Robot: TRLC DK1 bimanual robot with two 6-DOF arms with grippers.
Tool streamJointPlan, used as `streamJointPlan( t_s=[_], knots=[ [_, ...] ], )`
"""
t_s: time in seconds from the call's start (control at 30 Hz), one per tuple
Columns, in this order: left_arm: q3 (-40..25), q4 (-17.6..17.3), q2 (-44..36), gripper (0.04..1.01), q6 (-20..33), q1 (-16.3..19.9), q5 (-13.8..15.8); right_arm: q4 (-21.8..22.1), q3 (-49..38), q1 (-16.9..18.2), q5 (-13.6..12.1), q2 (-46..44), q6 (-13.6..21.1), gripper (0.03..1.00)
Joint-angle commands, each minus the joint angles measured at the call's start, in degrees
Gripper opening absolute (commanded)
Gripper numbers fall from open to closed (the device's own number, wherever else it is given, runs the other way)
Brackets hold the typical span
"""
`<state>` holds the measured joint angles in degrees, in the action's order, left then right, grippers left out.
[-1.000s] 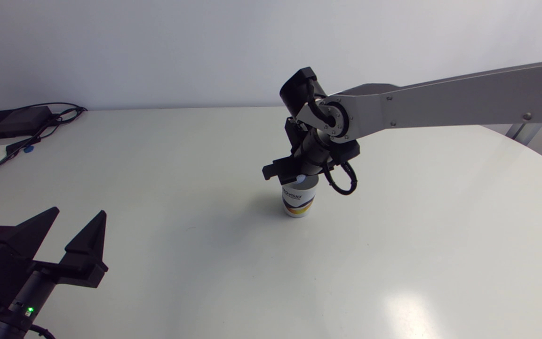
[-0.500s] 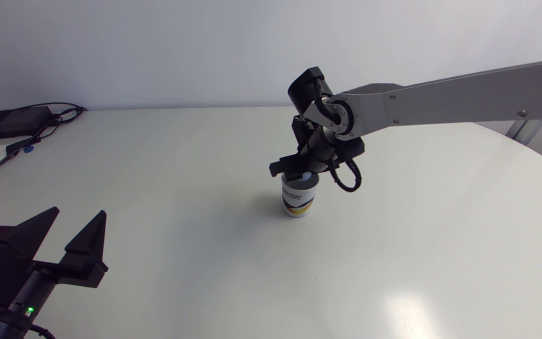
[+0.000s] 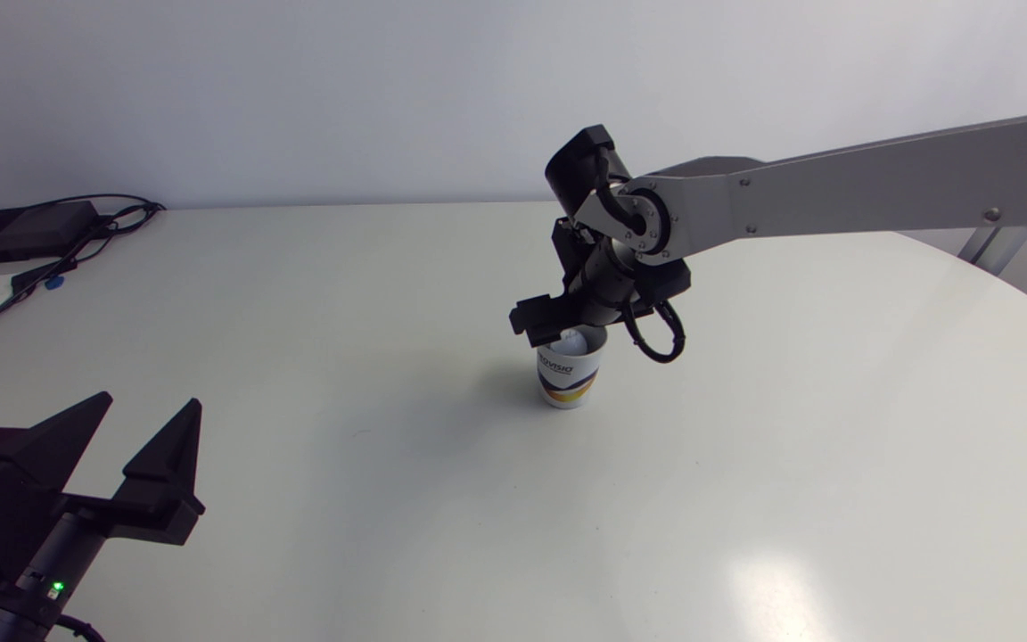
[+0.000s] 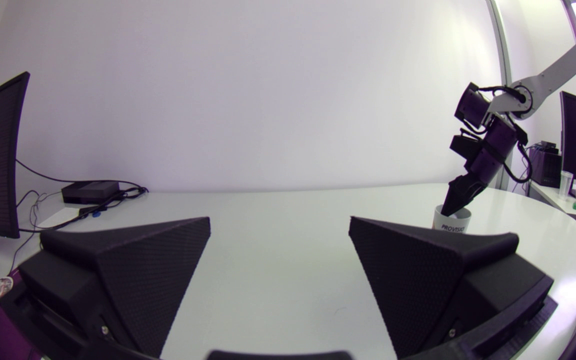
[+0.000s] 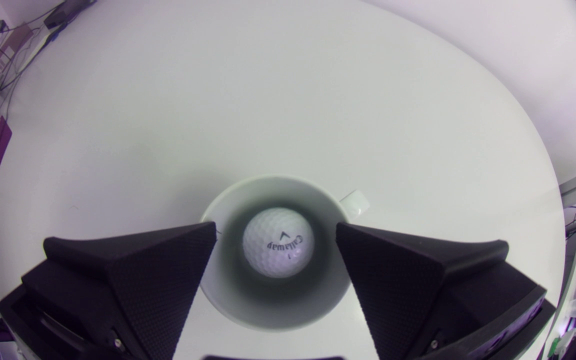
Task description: Pick up the white golf ball from the table and place it into the cup.
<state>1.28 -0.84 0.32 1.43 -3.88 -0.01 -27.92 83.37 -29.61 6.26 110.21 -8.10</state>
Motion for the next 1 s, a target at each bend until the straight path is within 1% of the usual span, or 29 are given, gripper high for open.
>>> streamJointPlan(
  t_s=[0.0, 0.13, 0.27, 0.33, 0.4, 0.47, 0.63, 0.8, 0.97],
  knots=[
    [-1.19, 0.31, -0.93, 0.993, -0.38, -0.6, 0.01, -0.2, -1.2, 0.43, 0.77, -0.35, -0.08, 0.966],
    [-1.19, 0.31, -0.93, 0.993, -0.38, -0.6, 0.01, 0.06, -2.87, -0.1, 2.18, -3.95, -0.16, 0.966],
    [-1.19, 0.31, -1.02, 0.993, -0.38, -0.6, 0.01, 0.06, -4.71, -0.28, 2.97, -9.49, -0.16, 0.966],
    [-1.19, 0.31, -0.93, 0.993, -0.38, -0.6, 0.01, 0.06, -5.77, -0.01, 3.49, -12.57, -0.16, 0.966],
    [-1.19, 0.31, -0.93, 0.993, -0.38, -0.6, 0.01, 0.5, -7.26, 0.25, 4.99, -16.17, 0.01, 0.966],
    [-1.19, 0.31, -1.02, 0.993, -0.38, -0.6, 0.01, 1.03, -8.84, 1.22, 5.69, -19.77, 0.19, 0.966],
    [-1.19, 0.31, -1.02, 0.993, -0.38, -0.6, 0.01, 5.42, -15.35, 5.79, 7.19, -29.79, 2.03, 0.966],
    [-1.19, 0.31, -1.02, 0.993, -0.38, -0.6, 0.01, 11.31, -24.57, 10.53, 8.15, -38.85, 4.14, 0.966],
    [-1.19, 0.31, -1.02, 0.993, -0.38, -0.6, 0.01, 18.17, -33.98, 14.22, 10.35, -47.11, 6.87, 0.966]
  ],
)
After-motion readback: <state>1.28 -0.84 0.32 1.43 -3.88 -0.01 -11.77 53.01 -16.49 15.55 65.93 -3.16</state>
